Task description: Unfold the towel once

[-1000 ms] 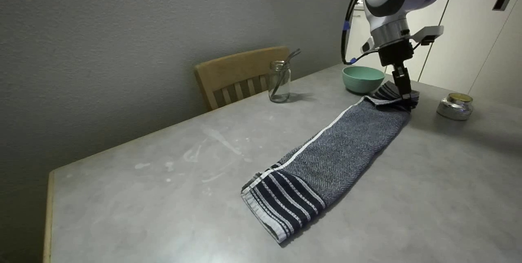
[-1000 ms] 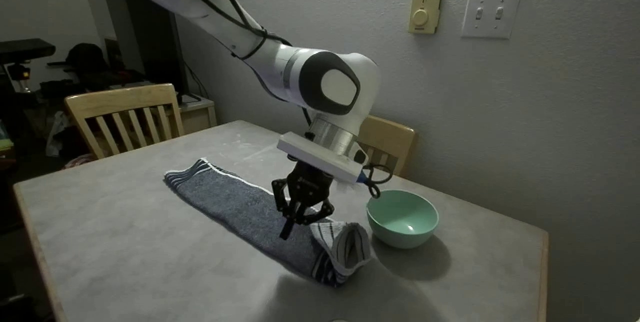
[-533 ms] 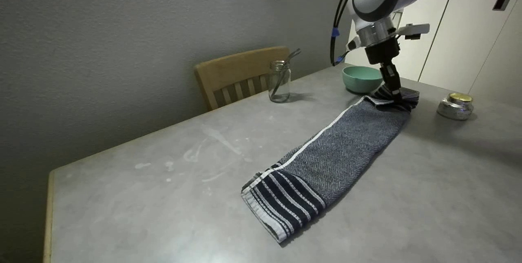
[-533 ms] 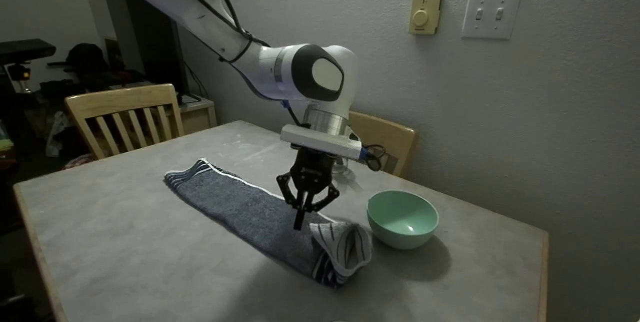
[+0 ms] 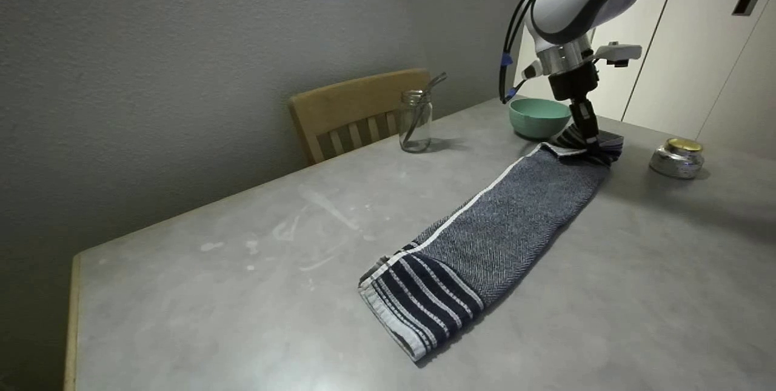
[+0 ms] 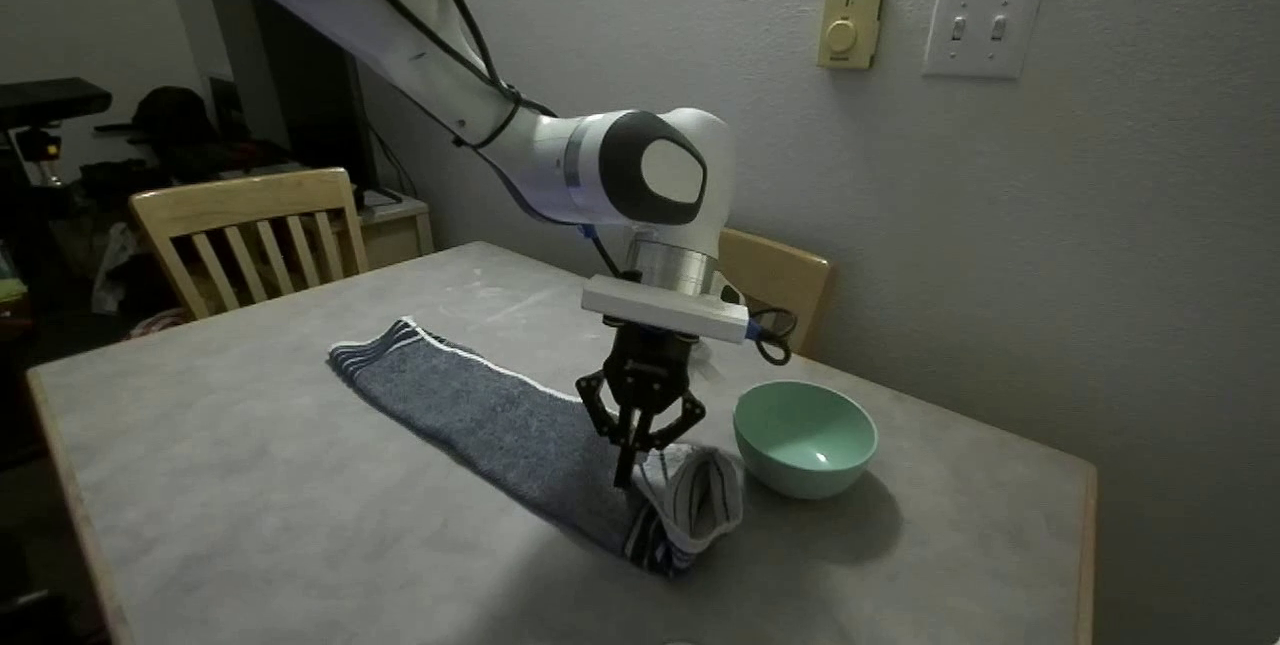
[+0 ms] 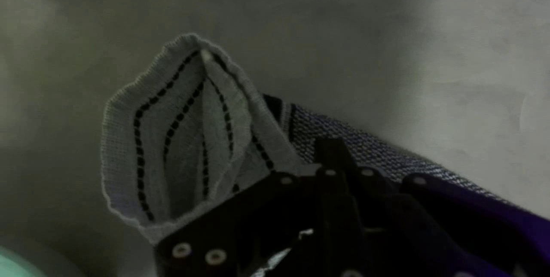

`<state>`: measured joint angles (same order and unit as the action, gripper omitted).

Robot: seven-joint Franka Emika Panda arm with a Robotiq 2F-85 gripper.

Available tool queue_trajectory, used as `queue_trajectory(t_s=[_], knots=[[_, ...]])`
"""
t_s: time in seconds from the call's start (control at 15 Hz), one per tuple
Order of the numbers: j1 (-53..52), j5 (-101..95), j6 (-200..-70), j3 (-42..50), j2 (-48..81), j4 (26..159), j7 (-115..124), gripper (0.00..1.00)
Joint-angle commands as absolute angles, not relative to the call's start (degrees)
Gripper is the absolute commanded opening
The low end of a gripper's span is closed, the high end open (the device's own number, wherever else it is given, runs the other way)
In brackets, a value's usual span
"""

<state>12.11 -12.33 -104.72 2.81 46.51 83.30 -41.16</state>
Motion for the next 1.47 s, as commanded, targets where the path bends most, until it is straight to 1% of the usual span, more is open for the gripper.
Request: queue_trajectory(t_s=[0.0, 0.47, 1.07, 1.4], knots=[[12.59, -14.01, -106.06, 3.15, 48.23, 80.99, -42.13, 0.0], [12.33, -15.63, -106.29, 3.95, 50.4, 79.13, -41.96, 0.0], [9.45, -30.05, -109.16, 8.91, 50.35, 78.87, -37.83, 0.0], [9.78, -27.97, -108.02, 7.34, 46.67, 81.55, -35.37, 0.0]])
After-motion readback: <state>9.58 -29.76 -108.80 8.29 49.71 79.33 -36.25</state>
